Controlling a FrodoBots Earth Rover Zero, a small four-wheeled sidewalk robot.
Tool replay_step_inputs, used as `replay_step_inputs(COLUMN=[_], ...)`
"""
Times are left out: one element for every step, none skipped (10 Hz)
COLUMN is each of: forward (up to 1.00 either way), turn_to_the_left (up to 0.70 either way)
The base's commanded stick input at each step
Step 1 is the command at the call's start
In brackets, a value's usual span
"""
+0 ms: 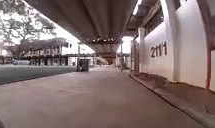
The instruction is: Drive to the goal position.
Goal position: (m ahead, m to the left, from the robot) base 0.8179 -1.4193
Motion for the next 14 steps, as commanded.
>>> replay_step_inputs(forward=[0.70, 0.70, 0.70, 0.70, 0.70, 0.70, 0.70, 0.70, 0.70, 0.70, 0.70, 0.70, 0.70, 0.70], turn_to_the_left=[0.00, 0.00, 0.00, 0.00, 0.00, 0.00, 0.00, 0.00, 0.00, 0.00, 0.00, 0.00, 0.00, 0.00])
